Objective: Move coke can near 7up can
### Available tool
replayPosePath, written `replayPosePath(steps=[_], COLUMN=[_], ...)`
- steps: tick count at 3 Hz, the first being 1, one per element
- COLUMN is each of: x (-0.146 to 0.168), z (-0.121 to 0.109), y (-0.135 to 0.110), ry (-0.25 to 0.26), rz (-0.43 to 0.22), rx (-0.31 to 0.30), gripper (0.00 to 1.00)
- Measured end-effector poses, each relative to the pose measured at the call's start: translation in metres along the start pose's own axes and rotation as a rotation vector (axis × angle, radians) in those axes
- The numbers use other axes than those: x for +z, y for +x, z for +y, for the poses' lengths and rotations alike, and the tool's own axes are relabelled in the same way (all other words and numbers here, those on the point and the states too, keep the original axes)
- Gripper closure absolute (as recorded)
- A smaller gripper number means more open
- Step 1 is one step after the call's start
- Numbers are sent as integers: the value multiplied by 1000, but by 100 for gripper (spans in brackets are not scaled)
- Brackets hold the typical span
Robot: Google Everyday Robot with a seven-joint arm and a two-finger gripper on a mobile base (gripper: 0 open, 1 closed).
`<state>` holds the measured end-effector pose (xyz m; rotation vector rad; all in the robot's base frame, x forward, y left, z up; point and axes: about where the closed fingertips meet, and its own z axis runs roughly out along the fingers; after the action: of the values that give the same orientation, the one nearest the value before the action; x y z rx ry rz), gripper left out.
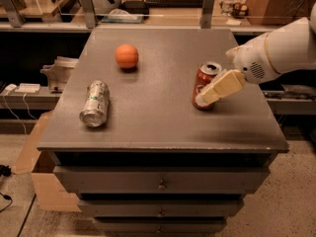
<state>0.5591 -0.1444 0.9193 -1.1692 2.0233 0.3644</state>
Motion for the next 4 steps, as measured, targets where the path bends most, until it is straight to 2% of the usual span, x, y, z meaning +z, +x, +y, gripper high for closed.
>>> replayPosePath(steps=[1, 2, 4], x=[14, 23, 30], z=[-1, -2, 0], y=[-4, -7, -11], ry=[-11, -30, -63], rz=[-41, -65, -80], rx=[13, 15, 12], gripper=[0, 18, 64])
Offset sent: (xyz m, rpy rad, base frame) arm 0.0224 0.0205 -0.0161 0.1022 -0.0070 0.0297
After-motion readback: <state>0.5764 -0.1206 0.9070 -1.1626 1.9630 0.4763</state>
